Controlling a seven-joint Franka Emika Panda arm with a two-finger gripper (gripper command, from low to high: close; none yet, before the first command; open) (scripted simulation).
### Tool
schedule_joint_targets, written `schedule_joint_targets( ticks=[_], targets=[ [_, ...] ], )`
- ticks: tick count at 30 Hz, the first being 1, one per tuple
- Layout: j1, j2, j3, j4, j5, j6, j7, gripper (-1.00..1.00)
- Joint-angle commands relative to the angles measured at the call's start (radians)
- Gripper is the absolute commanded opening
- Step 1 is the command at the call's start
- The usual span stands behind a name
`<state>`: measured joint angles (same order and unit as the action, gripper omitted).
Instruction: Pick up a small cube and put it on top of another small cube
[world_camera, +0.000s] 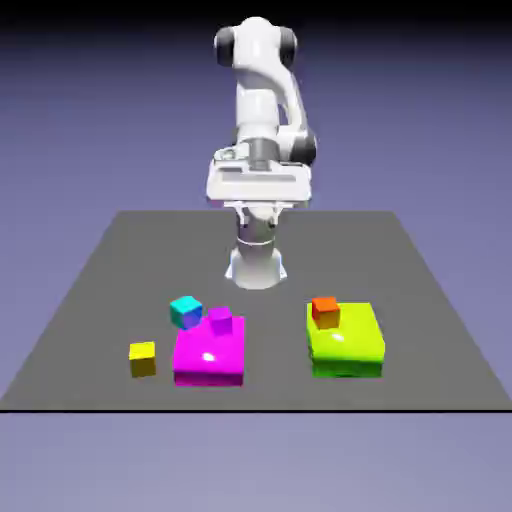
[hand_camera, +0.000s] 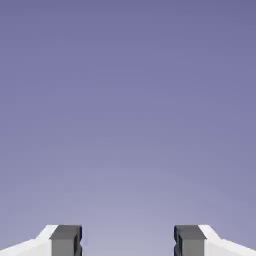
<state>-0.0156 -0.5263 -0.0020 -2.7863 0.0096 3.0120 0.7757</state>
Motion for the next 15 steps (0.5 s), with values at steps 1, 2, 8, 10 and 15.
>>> schedule_joint_targets(
  ticks=[1,2,8,10,15],
  targets=[
    [-0.023,0.036,-0.002,0.020,0.008,-0.021,0.029,0.00],
    [-0.046,0.073,-0.003,0.039,0.016,-0.041,0.058,0.00],
    [-0.183,0.290,-0.013,0.157,0.064,-0.166,0.230,0.00],
    [-0.229,0.362,-0.016,0.197,0.080,-0.207,0.288,0.00],
    [-0.343,0.544,-0.024,0.295,0.120,-0.310,0.432,0.00]
  ],
)
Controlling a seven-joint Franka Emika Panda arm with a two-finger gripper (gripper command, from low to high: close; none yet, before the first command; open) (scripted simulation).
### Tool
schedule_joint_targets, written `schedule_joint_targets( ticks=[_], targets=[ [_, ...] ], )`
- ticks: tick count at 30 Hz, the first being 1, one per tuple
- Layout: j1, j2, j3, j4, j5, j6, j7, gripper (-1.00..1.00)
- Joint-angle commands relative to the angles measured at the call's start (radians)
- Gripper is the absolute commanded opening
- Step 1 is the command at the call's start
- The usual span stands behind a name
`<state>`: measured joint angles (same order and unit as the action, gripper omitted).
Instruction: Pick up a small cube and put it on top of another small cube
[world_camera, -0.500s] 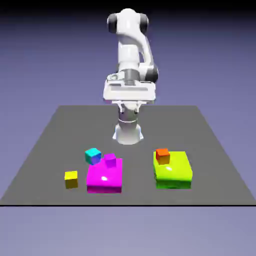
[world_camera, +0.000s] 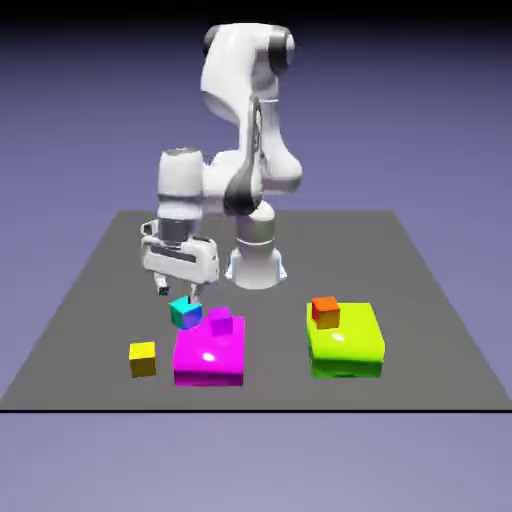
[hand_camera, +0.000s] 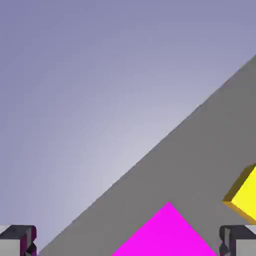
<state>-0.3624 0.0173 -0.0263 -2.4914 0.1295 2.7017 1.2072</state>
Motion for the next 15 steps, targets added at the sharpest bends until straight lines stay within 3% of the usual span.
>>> schedule_joint_targets(
  ticks=[1,9,14,15],
  targets=[
    [-0.019,0.036,-0.002,0.020,0.008,-0.021,0.029,0.00],
    [-0.177,0.286,-0.013,0.155,0.063,-0.163,0.227,0.00],
    [-0.193,0.457,0.022,0.172,0.104,-0.010,0.194,0.00],
    [-0.193,0.457,0.022,0.172,0.104,-0.010,0.194,-1.00]
  ],
)
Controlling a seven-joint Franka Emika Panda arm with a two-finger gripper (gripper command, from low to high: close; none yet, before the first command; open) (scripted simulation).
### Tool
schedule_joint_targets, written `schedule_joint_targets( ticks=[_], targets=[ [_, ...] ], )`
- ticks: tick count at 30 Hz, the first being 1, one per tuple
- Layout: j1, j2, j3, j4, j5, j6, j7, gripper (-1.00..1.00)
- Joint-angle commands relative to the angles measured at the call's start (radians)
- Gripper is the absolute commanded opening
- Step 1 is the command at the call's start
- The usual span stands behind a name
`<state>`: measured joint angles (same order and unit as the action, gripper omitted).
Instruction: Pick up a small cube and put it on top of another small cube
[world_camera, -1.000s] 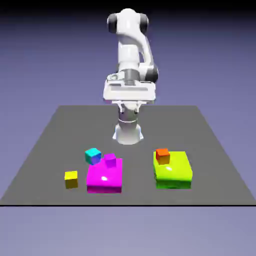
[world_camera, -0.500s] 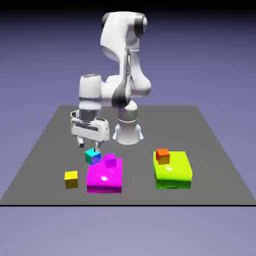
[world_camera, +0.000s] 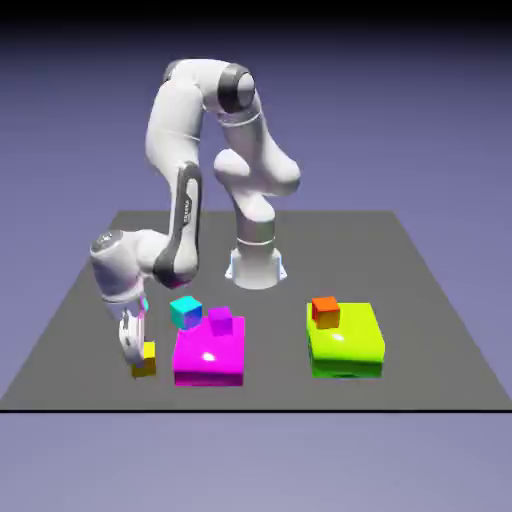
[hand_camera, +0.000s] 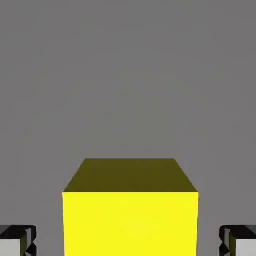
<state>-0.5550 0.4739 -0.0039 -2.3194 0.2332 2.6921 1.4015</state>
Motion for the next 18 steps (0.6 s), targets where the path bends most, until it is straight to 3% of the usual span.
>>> schedule_joint_targets(
  ticks=[1,6,18],
  targets=[
    [0.000,0.000,0.000,0.000,0.000,0.000,0.000,-1.00],
    [0.022,-0.181,-0.039,-0.022,-0.046,-0.160,0.022,-1.00],
    [0.291,-0.616,-0.209,-0.228,-0.256,-0.408,-0.419,-1.00]
  ],
)
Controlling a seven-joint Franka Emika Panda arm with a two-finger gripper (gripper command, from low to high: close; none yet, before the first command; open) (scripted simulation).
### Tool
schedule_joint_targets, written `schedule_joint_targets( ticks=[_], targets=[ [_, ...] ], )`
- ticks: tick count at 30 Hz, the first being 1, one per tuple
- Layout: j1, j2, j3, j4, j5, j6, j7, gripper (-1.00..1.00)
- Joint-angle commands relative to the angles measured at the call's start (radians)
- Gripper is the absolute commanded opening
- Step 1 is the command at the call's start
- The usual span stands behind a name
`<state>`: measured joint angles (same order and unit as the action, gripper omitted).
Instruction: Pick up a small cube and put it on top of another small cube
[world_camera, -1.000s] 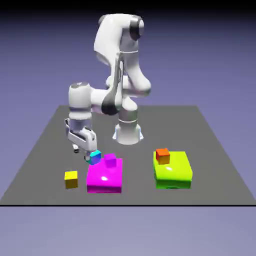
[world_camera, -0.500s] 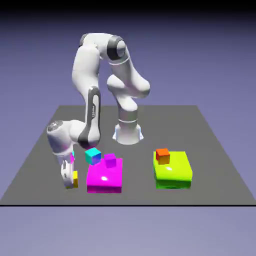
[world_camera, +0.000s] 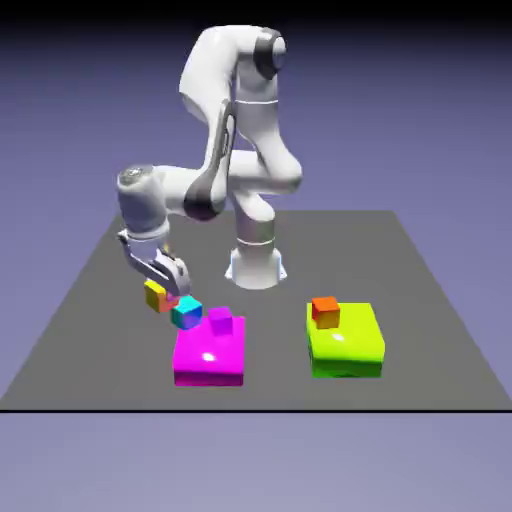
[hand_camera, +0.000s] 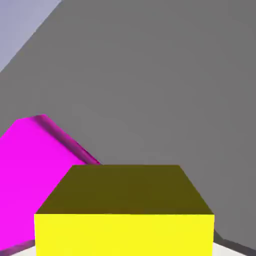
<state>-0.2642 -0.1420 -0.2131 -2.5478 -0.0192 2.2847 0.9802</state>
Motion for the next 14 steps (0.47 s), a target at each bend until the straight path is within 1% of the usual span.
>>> schedule_joint_targets(
  ticks=[1,3,5,10,11,12,13,14],
  targets=[
    [0.022,-0.036,-0.014,-0.017,-0.021,-0.021,-0.035,-1.00],
    [0.067,-0.109,-0.042,-0.052,-0.056,-0.062,-0.108,-1.00],
    [0.078,-0.127,-0.050,-0.061,-0.065,-0.073,-0.127,-1.00],
    [0.081,0.019,-0.057,-0.135,-0.031,0.144,-0.156,-1.00],
    [0.081,0.020,-0.057,-0.135,-0.031,0.146,-0.156,-1.00],
    [0.081,0.020,-0.057,-0.135,-0.031,0.146,-0.156,1.00],
    [0.081,0.020,-0.057,-0.135,-0.031,0.146,-0.156,1.00],
    [0.081,-0.009,-0.056,-0.120,-0.038,0.103,-0.150,1.00]
  ],
)
